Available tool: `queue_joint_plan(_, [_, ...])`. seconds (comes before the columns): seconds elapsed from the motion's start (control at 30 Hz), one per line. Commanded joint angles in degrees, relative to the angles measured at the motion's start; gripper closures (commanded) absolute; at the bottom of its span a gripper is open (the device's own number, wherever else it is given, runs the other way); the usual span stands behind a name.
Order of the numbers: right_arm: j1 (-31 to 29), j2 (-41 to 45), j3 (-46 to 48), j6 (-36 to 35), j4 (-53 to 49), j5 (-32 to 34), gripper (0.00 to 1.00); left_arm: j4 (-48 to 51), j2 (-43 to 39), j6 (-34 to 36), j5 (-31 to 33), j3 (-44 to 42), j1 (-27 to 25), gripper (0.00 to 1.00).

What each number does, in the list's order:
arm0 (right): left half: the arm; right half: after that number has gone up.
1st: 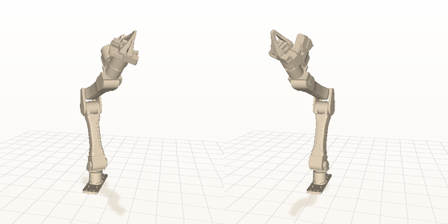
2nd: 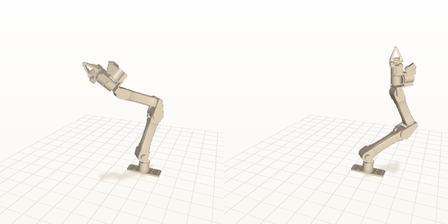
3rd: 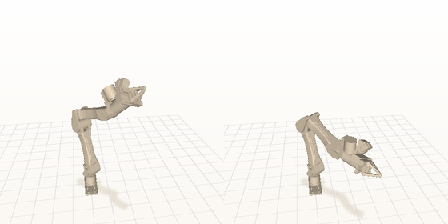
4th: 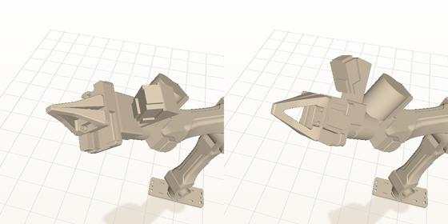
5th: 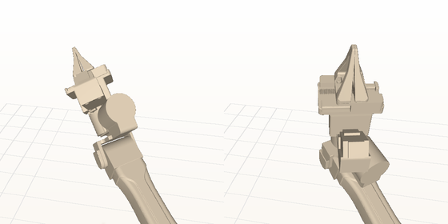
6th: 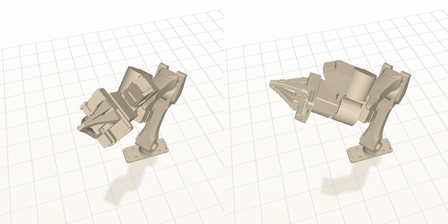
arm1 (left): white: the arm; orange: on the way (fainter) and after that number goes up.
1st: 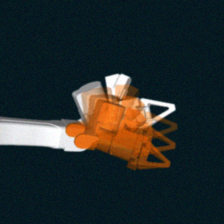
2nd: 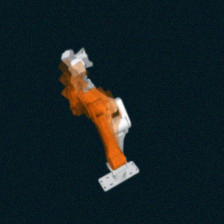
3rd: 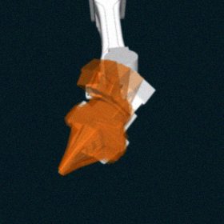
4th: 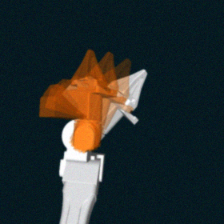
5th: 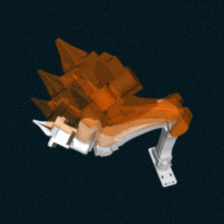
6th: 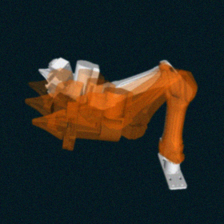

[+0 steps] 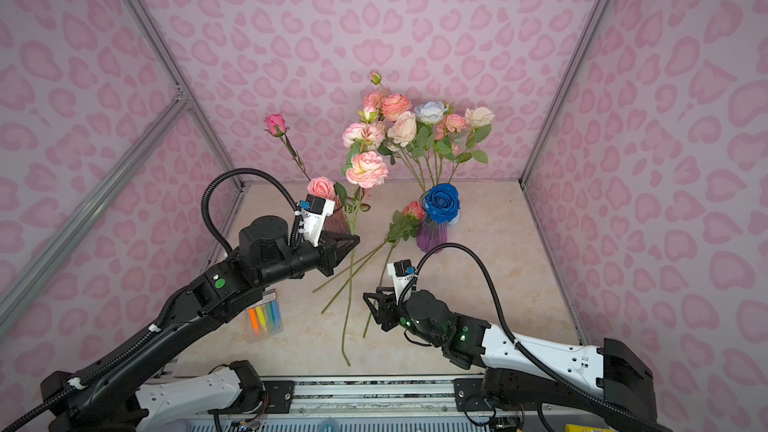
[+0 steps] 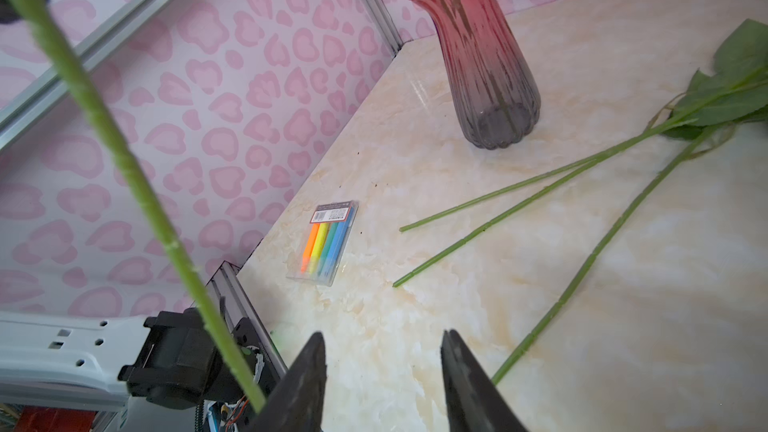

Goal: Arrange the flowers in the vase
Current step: 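Lift the rose spray high with the left gripper while the right gripper withdraws, then lower the pale pink rose spray stem into the red vase with the left gripper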

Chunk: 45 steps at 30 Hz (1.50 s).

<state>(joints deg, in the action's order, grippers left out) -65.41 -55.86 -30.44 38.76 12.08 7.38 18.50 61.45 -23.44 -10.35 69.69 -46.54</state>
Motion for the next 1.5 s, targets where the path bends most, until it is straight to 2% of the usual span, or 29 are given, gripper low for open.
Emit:
queue_joint_plan(0.0, [0.32, 0.46, -0.24, -1.15, -1.31, 1.90, 0.53, 1.87, 1.56, 3.95, -3.84, 6.18, 0.04, 0.97])
queue_joint_plan(0.13, [1.28, 0.75, -1.06, -1.82, -2.42, 1.38, 0.52, 7.26, 4.86, 7.75, -6.23, 18.19, 0.02, 0.97])
queue_joint_plan(0.23, [2.15, 0.91, -1.55, -2.07, -2.74, 0.81, 0.52, 11.59, 7.08, 11.03, -4.43, 26.87, 0.02, 0.97])
queue_joint_plan(0.37, [3.04, 0.42, -2.17, -2.46, -2.76, 0.00, 0.52, 15.03, 8.98, 16.37, 3.45, 38.03, 0.00, 0.97])
queue_joint_plan(0.53, [3.95, -0.81, -3.37, -2.55, -2.47, -1.26, 0.52, 8.49, 9.36, 21.10, 9.99, 43.43, 0.00, 0.97])
queue_joint_plan(0.6, [4.06, -1.18, -4.00, -2.64, -2.90, -1.55, 0.52, 13.85, 12.39, 23.04, 14.12, 52.14, -0.03, 0.97])
queue_joint_plan(0.67, [4.14, -0.91, -3.99, -2.70, -2.95, -1.40, 0.52, 22.76, 16.02, 25.12, 22.21, 61.92, 0.07, 0.97])
queue_joint_plan(0.7, [4.23, -0.67, -3.80, -2.58, -2.81, -1.27, 0.52, 25.18, 16.58, 26.86, 25.31, 63.01, 0.00, 0.97])
queue_joint_plan(0.77, [4.72, -0.31, -3.43, -2.41, -2.61, -1.36, 0.52, 24.65, 14.83, 29.91, 31.95, 58.56, 0.04, 0.97])
queue_joint_plan(0.87, [5.86, -0.43, -3.40, -2.26, -2.50, -2.24, 0.52, 18.56, 11.68, 34.90, 43.18, 48.52, 0.42, 0.97])
queue_joint_plan(0.9, [6.14, -0.56, -3.53, -2.22, -2.50, -2.49, 0.52, 15.19, 10.36, 36.48, 44.03, 44.72, 0.93, 0.97])
queue_joint_plan(1.0, [6.50, -1.14, -3.84, -2.55, -2.69, -2.81, 0.52, 2.05, 6.20, 38.57, 42.25, 33.05, 4.07, 0.97])
queue_joint_plan(1.07, [6.67, -1.52, -3.85, -2.47, -2.54, -2.87, 0.52, -2.79, 5.61, 37.37, 40.01, 29.60, 7.49, 0.97])
queue_joint_plan(1.23, [7.05, -1.72, -3.39, -2.11, -2.06, -2.61, 0.52, -11.66, 5.90, 28.38, 28.64, 26.63, 18.12, 0.97])
queue_joint_plan(1.33, [7.55, -2.00, -3.45, -2.12, -2.13, -2.88, 0.52, -14.16, 8.58, 22.09, 21.02, 28.19, 23.70, 0.97])
queue_joint_plan(1.47, [8.55, -2.55, -4.08, -2.45, -2.50, -3.59, 0.52, -17.84, 13.68, 20.44, 17.06, 30.60, 25.65, 0.97])
